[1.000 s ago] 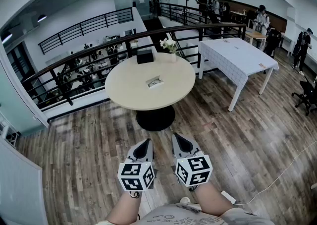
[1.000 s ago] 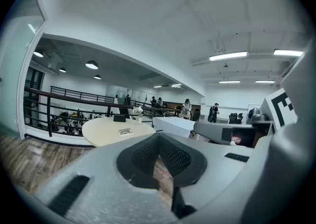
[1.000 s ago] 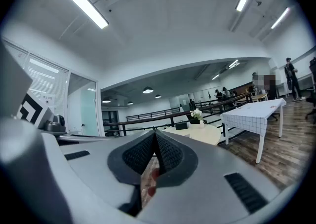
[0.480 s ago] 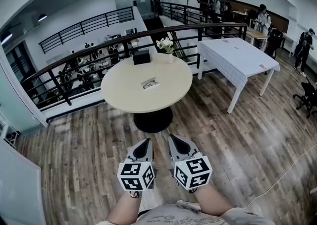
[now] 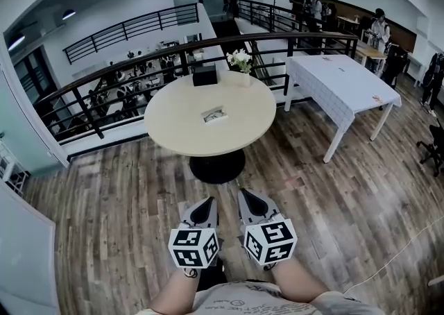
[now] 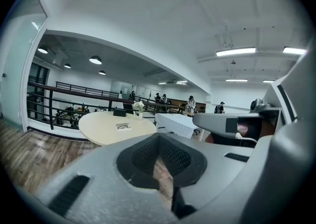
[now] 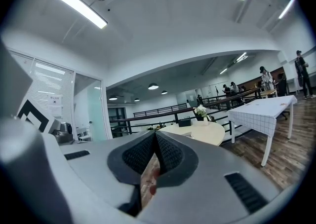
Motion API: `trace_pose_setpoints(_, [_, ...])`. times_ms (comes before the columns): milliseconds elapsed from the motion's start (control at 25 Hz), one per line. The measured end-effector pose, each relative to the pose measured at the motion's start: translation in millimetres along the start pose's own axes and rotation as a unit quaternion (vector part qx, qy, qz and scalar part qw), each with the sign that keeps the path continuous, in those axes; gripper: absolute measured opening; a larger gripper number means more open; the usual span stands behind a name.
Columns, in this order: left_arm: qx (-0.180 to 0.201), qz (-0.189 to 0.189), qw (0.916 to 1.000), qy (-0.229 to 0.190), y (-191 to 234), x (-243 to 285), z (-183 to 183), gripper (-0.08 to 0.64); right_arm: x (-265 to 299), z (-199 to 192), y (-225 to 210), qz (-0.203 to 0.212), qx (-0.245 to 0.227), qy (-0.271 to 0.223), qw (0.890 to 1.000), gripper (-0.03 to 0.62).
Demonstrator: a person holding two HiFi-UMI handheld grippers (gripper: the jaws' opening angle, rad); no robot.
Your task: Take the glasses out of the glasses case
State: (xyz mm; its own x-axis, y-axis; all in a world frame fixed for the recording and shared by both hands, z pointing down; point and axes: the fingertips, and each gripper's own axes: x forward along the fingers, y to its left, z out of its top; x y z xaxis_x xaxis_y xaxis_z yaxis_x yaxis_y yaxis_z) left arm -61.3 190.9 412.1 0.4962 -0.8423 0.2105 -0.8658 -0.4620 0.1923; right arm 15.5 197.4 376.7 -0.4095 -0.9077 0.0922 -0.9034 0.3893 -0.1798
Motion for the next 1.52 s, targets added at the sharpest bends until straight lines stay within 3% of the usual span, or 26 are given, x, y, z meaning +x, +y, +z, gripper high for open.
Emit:
trace_pose_setpoints(640, [-0.015, 0.000, 0.9999, 0.008, 76.9, 100.6, 17.1, 0.012, 121.2, -0.7, -35.9, -0.003, -0.018, 0.019, 1.000, 0.009])
trace_pose_setpoints(1000, [-0.015, -0.011, 0.9998, 0.011, 135.6, 170.6, 53.2, 0.012, 210.8, 18.0, -50.1, -0.010, -0.026, 0.023, 0.999, 0.009])
trace_pose_setpoints(1520, [-0.006, -0.025, 0.9986, 0.047, 216.0, 253.4, 70.0, 0.012, 318.9, 23.8, -63.7, -0.037, -0.021, 0.028, 0.999, 0.009])
